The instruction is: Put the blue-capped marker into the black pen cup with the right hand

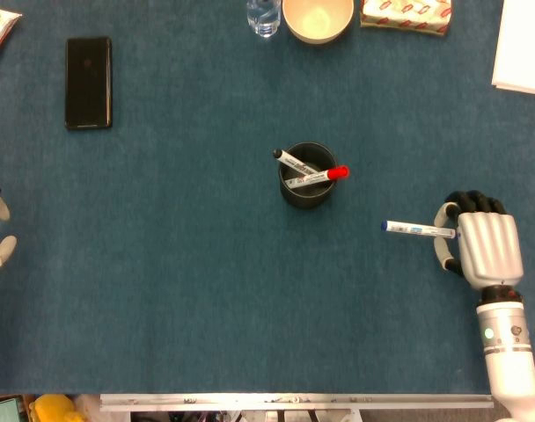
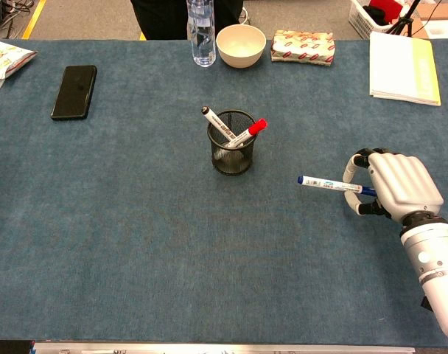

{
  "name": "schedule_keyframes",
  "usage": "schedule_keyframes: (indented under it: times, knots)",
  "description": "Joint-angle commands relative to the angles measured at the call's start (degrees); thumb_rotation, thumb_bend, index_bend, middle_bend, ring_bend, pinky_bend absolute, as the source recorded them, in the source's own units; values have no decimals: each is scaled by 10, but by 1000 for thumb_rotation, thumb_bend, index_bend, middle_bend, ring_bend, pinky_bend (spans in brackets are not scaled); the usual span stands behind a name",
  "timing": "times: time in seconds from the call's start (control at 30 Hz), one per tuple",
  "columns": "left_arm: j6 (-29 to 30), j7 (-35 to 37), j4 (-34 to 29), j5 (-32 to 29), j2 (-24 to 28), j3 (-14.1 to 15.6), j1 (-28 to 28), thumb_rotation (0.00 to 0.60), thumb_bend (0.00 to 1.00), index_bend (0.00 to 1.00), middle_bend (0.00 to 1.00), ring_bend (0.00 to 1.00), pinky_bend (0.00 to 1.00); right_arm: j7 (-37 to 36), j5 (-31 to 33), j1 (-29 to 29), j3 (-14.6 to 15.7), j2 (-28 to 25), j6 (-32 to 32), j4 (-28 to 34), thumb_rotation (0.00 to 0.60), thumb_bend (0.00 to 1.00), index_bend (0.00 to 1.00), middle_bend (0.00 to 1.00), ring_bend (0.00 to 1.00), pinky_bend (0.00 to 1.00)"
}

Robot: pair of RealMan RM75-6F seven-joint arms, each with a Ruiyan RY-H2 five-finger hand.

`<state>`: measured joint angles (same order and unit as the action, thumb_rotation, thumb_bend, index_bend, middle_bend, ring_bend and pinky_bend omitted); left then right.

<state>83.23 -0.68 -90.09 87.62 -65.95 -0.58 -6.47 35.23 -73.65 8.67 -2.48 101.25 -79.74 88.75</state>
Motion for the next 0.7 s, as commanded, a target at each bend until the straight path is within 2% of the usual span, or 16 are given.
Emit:
schedule_keyframes:
  times: [0.03, 0.23, 0.5, 0.7]
  knots:
    - [0, -1, 0, 0, 0, 0, 0, 600, 189, 520, 354, 279, 544, -9, -10, 1, 2, -6, -3, 10, 600, 345, 528, 344, 229, 273]
    - [-1, 0, 1, -1, -1, -1, 0, 600, 189, 520, 354, 279, 544, -35, -33, 7, -2, -8, -5, 17, 600, 346, 528, 348, 229, 273]
    - [-2, 1, 2, -4, 0, -1, 0, 600, 188, 520, 354, 279, 544, -105, -58, 14, -1, 6, 3, -22, 600, 345, 528, 352, 229, 273]
    - [-2, 3, 3, -5, 0, -2, -1, 600, 189, 520, 354, 279, 544, -132, -75, 20, -6, 12, -1, -35, 600, 346, 528, 355, 230, 273]
